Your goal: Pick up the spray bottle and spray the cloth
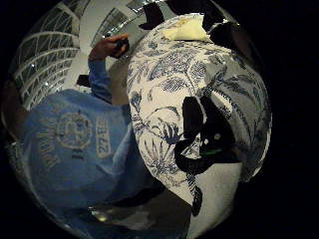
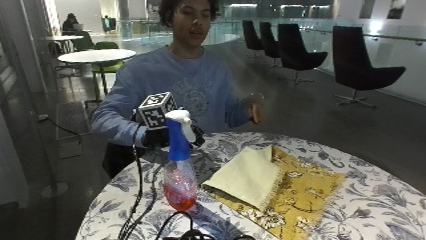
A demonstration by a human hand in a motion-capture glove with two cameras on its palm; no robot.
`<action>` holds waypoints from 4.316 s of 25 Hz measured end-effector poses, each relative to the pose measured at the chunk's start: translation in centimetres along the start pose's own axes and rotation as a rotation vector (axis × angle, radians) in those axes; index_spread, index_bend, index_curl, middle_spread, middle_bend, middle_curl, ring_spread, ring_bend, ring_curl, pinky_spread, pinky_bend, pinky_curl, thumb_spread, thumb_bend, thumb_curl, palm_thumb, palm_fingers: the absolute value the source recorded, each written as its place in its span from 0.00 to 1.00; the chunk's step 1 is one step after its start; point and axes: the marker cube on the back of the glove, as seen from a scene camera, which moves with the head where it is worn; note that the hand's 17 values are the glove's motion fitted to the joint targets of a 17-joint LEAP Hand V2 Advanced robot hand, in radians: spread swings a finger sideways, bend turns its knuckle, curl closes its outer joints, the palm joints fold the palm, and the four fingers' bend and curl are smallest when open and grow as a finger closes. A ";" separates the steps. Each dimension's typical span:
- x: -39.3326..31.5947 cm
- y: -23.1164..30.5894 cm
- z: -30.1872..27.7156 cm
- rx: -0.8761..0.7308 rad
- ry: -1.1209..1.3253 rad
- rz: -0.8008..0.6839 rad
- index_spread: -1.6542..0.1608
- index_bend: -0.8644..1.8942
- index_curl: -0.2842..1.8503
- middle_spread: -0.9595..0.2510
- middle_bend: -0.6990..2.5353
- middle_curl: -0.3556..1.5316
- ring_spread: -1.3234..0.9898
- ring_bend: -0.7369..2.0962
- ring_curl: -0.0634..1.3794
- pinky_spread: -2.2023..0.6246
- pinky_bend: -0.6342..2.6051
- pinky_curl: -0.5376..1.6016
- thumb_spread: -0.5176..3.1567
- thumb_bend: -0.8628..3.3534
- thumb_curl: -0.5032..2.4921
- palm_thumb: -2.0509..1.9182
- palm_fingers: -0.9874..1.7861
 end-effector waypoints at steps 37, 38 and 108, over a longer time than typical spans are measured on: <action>12.7 3.0 -7.1 0.342 -0.575 0.571 0.71 0.31 0.21 0.74 0.34 0.38 0.57 0.40 0.26 0.85 0.30 0.39 0.44 0.25 0.26 0.67 0.58; 13.4 2.9 -7.3 0.360 -0.600 0.594 0.71 0.31 0.21 0.75 0.34 0.38 0.57 0.41 0.26 0.85 0.30 0.40 0.43 0.24 0.26 0.67 0.57; 13.6 -17.6 -8.8 -0.191 -0.623 0.677 0.79 0.35 0.27 0.75 0.33 0.42 0.55 0.44 0.31 0.79 0.31 0.42 0.36 0.20 0.34 0.75 0.76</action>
